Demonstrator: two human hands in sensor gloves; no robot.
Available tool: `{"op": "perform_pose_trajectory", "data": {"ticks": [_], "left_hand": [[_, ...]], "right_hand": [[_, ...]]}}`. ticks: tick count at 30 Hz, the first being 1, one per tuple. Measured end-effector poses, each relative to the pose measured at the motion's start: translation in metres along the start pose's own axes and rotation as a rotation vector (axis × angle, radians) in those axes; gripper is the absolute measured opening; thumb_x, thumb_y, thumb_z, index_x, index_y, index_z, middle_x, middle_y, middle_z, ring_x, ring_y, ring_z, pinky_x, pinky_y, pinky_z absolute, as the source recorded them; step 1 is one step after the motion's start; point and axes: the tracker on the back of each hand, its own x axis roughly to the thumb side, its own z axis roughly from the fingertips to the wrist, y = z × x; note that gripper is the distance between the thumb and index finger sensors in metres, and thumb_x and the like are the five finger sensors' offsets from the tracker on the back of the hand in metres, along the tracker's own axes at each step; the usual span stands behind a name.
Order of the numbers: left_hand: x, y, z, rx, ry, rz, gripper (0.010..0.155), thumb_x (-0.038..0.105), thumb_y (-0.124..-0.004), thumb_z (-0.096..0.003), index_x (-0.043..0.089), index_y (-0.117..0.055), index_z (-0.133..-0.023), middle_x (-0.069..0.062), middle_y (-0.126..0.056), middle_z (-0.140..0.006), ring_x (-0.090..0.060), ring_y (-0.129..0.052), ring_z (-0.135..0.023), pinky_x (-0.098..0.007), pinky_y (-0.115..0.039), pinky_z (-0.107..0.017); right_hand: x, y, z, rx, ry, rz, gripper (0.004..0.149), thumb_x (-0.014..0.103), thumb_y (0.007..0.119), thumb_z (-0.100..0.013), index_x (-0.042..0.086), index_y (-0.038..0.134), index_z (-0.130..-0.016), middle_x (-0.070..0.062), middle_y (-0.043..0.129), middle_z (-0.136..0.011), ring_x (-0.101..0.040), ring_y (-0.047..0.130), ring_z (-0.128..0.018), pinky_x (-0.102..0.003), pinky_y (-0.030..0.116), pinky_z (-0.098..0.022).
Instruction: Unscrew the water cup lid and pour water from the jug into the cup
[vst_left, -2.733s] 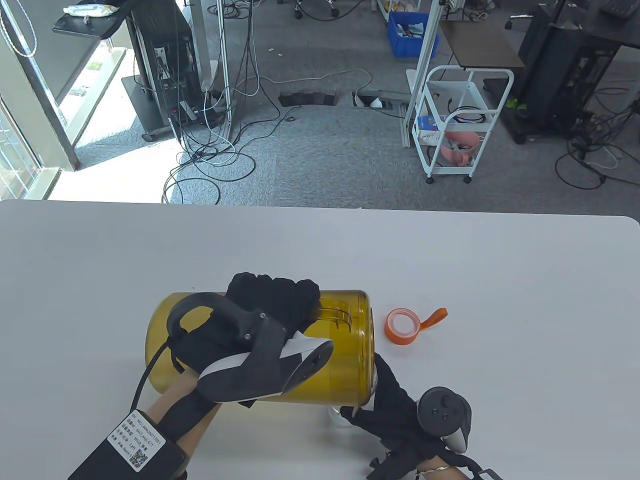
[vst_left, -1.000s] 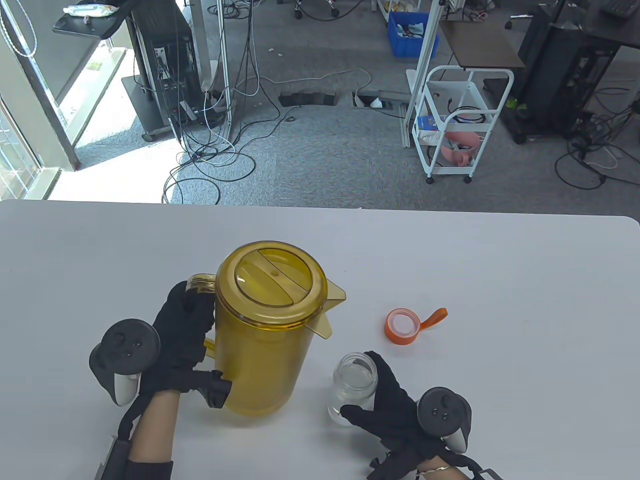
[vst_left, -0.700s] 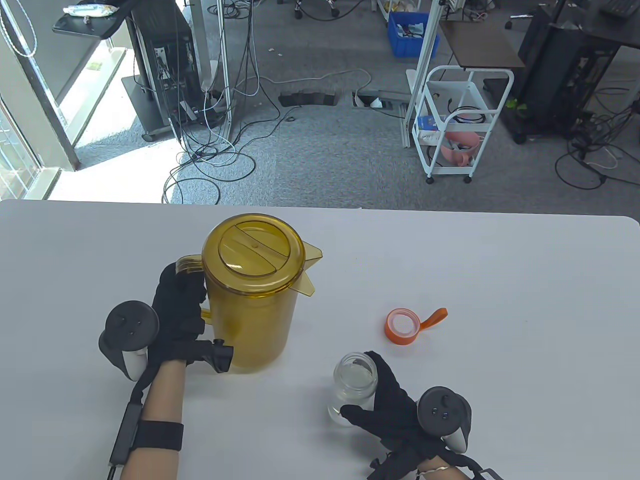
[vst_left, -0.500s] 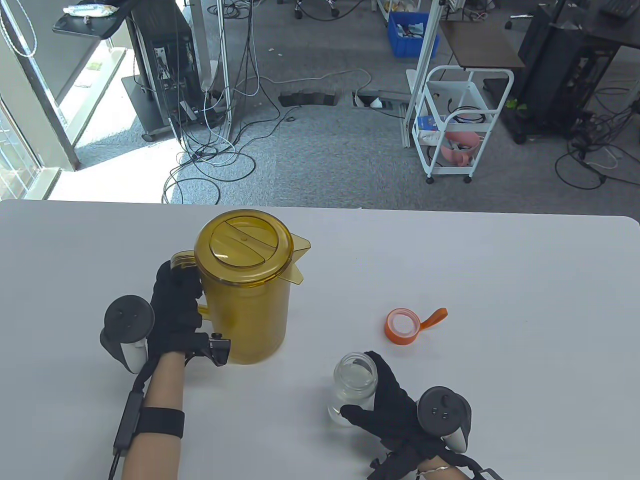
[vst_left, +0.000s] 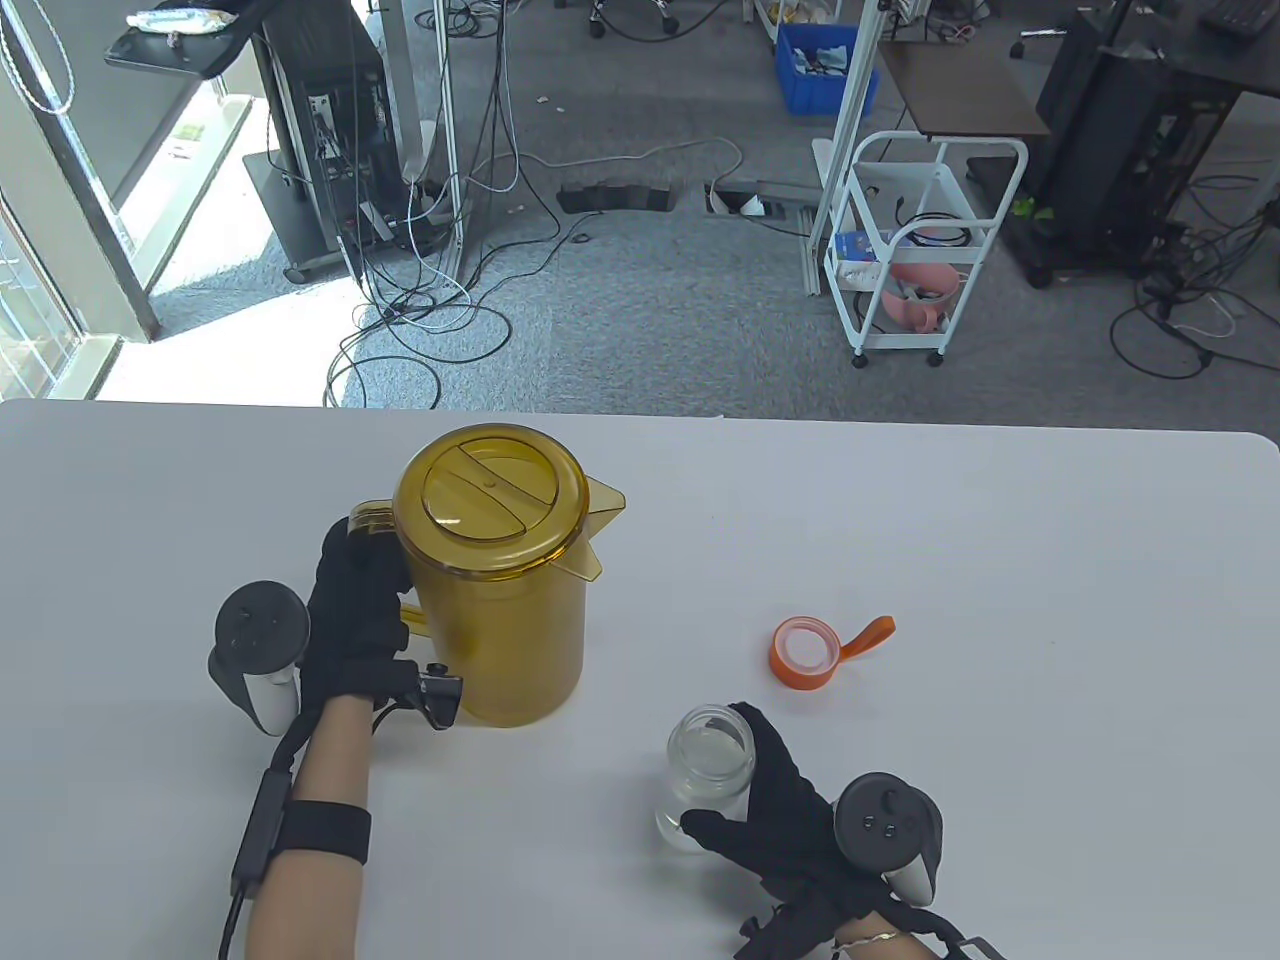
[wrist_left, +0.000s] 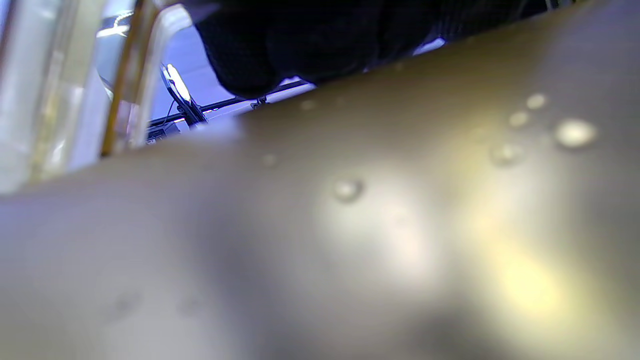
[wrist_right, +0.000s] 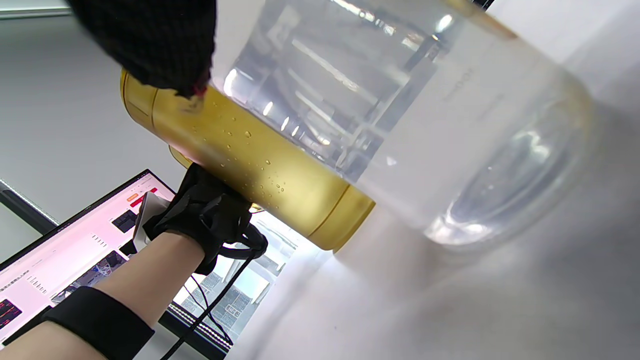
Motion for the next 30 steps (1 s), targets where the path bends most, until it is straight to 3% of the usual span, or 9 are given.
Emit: {"op": "perform_pose_trajectory", "data": {"ticks": [2, 4, 8, 12, 16, 19, 23, 27, 30], "left_hand": [[0.0, 0.001, 0.0, 0.006, 0.016, -0.012, 0.04, 0.063, -0.054, -0.0598, 0.045, -0.051, -0.096, 0.025, -0.079, -0.075, 0.003, -0.093, -0.06, -0.031, -0.077, -0.074], [0.002, 0.003, 0.001, -0.013, 0.039, -0.03, 0.048, 0.062, -0.056, -0.0608, 0.041, -0.049, -0.103, 0.02, -0.078, -0.091, -0.004, -0.094, -0.075, -0.037, -0.074, -0.076], [0.011, 0.012, 0.013, -0.056, 0.08, -0.137, 0.072, 0.062, -0.055, -0.0624, 0.028, -0.023, -0.118, -0.001, -0.047, -0.123, -0.028, -0.071, -0.109, -0.053, -0.055, -0.083], [0.036, 0.031, 0.031, -0.025, 0.022, -0.242, 0.09, 0.069, -0.058, -0.0592, 0.019, -0.014, -0.12, -0.011, -0.032, -0.127, -0.039, -0.059, -0.115, -0.06, -0.048, -0.083], [0.076, 0.051, 0.054, 0.055, -0.111, -0.357, 0.095, 0.07, -0.057, -0.0593, 0.015, -0.008, -0.12, -0.018, -0.023, -0.127, -0.046, -0.049, -0.117, -0.064, -0.041, -0.082], [0.112, 0.056, 0.082, 0.121, -0.24, -0.461, 0.095, 0.072, -0.054, -0.0596, 0.014, -0.008, -0.12, -0.017, -0.027, -0.127, -0.044, -0.052, -0.116, -0.063, -0.043, -0.081], [0.15, 0.038, 0.118, 0.093, -0.391, -0.438, 0.092, 0.072, -0.055, -0.0586, 0.017, -0.018, -0.122, -0.015, -0.037, -0.127, -0.043, -0.059, -0.115, -0.063, -0.046, -0.082], [0.167, 0.001, 0.151, -0.008, -0.504, -0.694, 0.087, 0.075, -0.05, -0.0583, 0.021, -0.026, -0.123, -0.01, -0.046, -0.126, -0.039, -0.067, -0.112, -0.06, -0.052, -0.081], [0.158, -0.036, 0.172, -0.032, -0.536, -0.891, 0.087, 0.079, -0.044, -0.0571, 0.022, -0.03, -0.122, -0.007, -0.051, -0.123, -0.035, -0.071, -0.11, -0.058, -0.057, -0.08]], "right_hand": [[0.0, 0.0, 0.0, -0.001, 0.0, 0.001, 0.099, 0.046, 0.087, -0.044, 0.011, 0.021, -0.109, -0.021, 0.037, -0.115, -0.047, 0.053, -0.105, -0.071, 0.037, -0.069], [0.0, 0.0, 0.0, -0.003, 0.0, 0.004, 0.099, 0.045, 0.087, -0.044, 0.011, 0.021, -0.109, -0.021, 0.037, -0.115, -0.047, 0.053, -0.105, -0.071, 0.037, -0.069], [0.0, 0.0, 0.0, -0.004, 0.0, 0.005, 0.099, 0.046, 0.087, -0.044, 0.011, 0.021, -0.109, -0.022, 0.037, -0.115, -0.047, 0.053, -0.105, -0.071, 0.037, -0.069], [0.0, 0.0, 0.0, 0.0, 0.003, 0.006, 0.099, 0.046, 0.086, -0.044, 0.011, 0.02, -0.109, -0.021, 0.036, -0.115, -0.047, 0.052, -0.105, -0.071, 0.037, -0.069], [0.0, 0.0, 0.0, -0.003, 0.003, 0.01, 0.099, 0.046, 0.086, -0.044, 0.011, 0.02, -0.109, -0.021, 0.037, -0.115, -0.047, 0.052, -0.105, -0.071, 0.037, -0.069], [0.0, 0.001, 0.0, -0.005, 0.005, 0.013, 0.099, 0.046, 0.086, -0.044, 0.011, 0.02, -0.109, -0.021, 0.037, -0.115, -0.047, 0.053, -0.105, -0.071, 0.037, -0.069], [0.0, 0.001, 0.0, -0.007, 0.008, 0.021, 0.099, 0.046, 0.086, -0.044, 0.011, 0.02, -0.109, -0.021, 0.037, -0.115, -0.047, 0.053, -0.105, -0.071, 0.037, -0.069], [0.0, 0.001, 0.0, -0.007, 0.01, 0.021, 0.099, 0.046, 0.086, -0.044, 0.011, 0.02, -0.109, -0.021, 0.037, -0.115, -0.047, 0.053, -0.106, -0.071, 0.037, -0.07], [0.0, 0.001, 0.0, -0.005, 0.012, 0.022, 0.099, 0.047, 0.086, -0.044, 0.012, 0.02, -0.109, -0.021, 0.037, -0.115, -0.046, 0.053, -0.106, -0.071, 0.037, -0.07]]}}
